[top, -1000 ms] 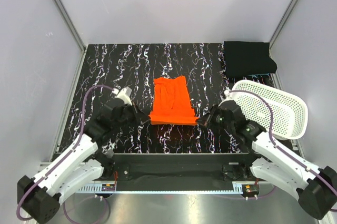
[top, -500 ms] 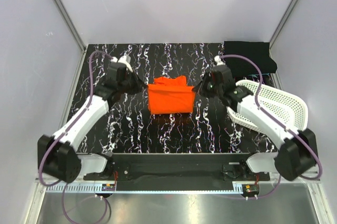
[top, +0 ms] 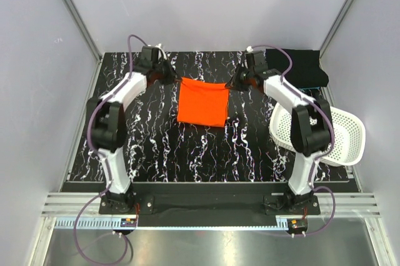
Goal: Fold and stack the t-shirts
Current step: Fold the tshirt
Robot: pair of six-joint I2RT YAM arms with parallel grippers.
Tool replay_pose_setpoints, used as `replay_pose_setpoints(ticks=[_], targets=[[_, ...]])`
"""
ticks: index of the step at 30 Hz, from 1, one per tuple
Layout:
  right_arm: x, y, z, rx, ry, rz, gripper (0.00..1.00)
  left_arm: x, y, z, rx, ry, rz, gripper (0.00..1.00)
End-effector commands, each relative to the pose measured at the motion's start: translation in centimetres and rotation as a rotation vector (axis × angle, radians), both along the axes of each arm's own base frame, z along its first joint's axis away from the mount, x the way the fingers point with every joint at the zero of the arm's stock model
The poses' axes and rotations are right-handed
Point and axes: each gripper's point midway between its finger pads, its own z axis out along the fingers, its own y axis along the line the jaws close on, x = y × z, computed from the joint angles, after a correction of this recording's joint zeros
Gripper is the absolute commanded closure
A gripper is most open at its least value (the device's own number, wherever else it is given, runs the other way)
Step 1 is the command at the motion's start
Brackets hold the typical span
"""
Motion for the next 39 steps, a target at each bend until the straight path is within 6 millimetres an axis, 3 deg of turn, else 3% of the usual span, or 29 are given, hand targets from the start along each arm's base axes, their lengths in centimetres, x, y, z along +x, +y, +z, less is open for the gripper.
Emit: replay_pose_setpoints(ticks=[1,2,3,4,5,6,7,8,11,12,13,14,15,16,17,18,21,22,23,25,28,29,31,32,33,35,37,38,39], targets=[[3.6,0.2,-0.3,0.023,-0.026,0.030,0.95,3.9,-0.8,1.6,-0.049,-0.090,-0.067,0.97],[4.2,0.1,-2.5,0.022,0.014,0.028,0.93,4.7,-0.8,1.1,-0.054,-0.095,-0.082,0.94],[4.8,0.0,-3.1,0.022,0.022,0.025,0.91,5.5,-1.1,-1.4,-0.055,-0.061,-0.096,0.91],[5.8,0.2,-2.7,0.030,0.005,0.026,0.86,6.5,-1.3,-1.0,-0.066,-0.081,-0.110,0.91],[6.5,-0.1,-4.3,0.026,0.027,0.025,0.84,7.3,-1.1,-3.0,-0.068,-0.058,-0.111,0.90],[7.1,-0.2,-4.4,0.030,0.022,0.030,0.82,7.9,-1.0,-3.2,-0.075,-0.062,-0.115,0.88],[8.2,0.0,-3.5,0.040,-0.009,0.042,0.70,8.8,-1.1,-2.4,-0.088,-0.087,-0.119,0.80],[8.6,-0.3,-4.4,0.046,0.008,0.052,0.63,9.4,-0.3,-2.6,-0.087,-0.089,-0.107,0.76],[8.4,-1.0,-4.2,0.037,0.024,0.052,0.57,9.7,1.6,-3.0,-0.055,-0.072,-0.068,0.75],[8.1,-1.2,-3.1,0.032,0.007,0.054,0.55,9.4,2.0,-2.0,-0.031,-0.083,-0.053,0.74],[7.2,-1.5,-3.8,0.026,0.028,0.054,0.54,8.5,3.1,-3.5,0.020,-0.050,-0.021,0.73],[6.5,-1.3,-2.5,0.042,0.015,0.069,0.52,7.6,3.2,-2.1,0.030,-0.064,-0.011,0.71],[5.7,-1.0,-2.3,0.054,0.022,0.086,0.52,6.8,3.3,-2.3,0.036,-0.051,-0.006,0.71],[4.3,-1.1,-3.2,0.058,0.057,0.101,0.51,5.2,3.4,-4.0,0.042,-0.004,-0.010,0.70],[3.5,-0.9,-2.3,0.070,0.048,0.119,0.51,4.3,2.8,-2.9,0.042,-0.022,-0.030,0.71],[2.7,-0.7,-2.3,0.070,0.047,0.131,0.50,3.4,2.5,-3.1,0.048,-0.014,-0.042,0.71],[0.2,-0.5,-3.6,0.063,0.070,0.169,0.47,0.0,1.2,-3.4,0.089,-0.006,-0.082,0.71],[-0.9,-0.5,-4.6,0.058,0.094,0.180,0.47,-1.2,1.2,-4.6,0.115,0.017,-0.078,0.70],[-1.4,-0.4,-4.6,0.054,0.084,0.195,0.46,-1.8,0.1,-3.5,0.114,-0.026,-0.099,0.70],[-2.0,-0.3,-5.5,0.051,0.080,0.213,0.44,-3.1,-0.8,-4.7,0.116,-0.022,-0.116,0.68],[-1.7,0.4,-6.7,0.060,0.077,0.263,0.42,-2.7,-2.5,-5.4,0.070,-0.026,-0.148,0.68],[-1.7,0.4,-7.7,0.052,0.091,0.272,0.41,-2.2,-2.8,-6.6,0.070,-0.006,-0.155,0.69],[-2.1,0.3,-8.7,0.042,0.110,0.273,0.39,-0.6,-3.6,-6.2,0.052,-0.026,-0.167,0.69],[-2.1,0.2,-8.9,0.041,0.109,0.270,0.39,-0.1,-3.8,-7.2,0.048,-0.011,-0.172,0.69],[-2.6,0.2,-9.5,0.043,0.124,0.269,0.39,0.9,-4.1,-6.4,0.040,-0.035,-0.173,0.69],[-2.9,0.7,-9.2,0.061,0.109,0.277,0.37,1.7,-4.7,-7.2,0.016,-0.022,-0.182,0.68],[-3.5,0.9,-9.7,0.067,0.113,0.283,0.36,2.9,-5.4,-6.1,-0.062,-0.022,-0.200,0.68],[-3.4,1.1,-9.6,0.074,0.097,0.285,0.36,3.2,-5.5,-7.1,-0.076,-0.001,-0.201,0.68],[-3.8,1.2,-10.0,0.078,0.105,0.289,0.36,4.0,-5.7,-6.5,-0.084,-0.019,-0.202,0.68]])
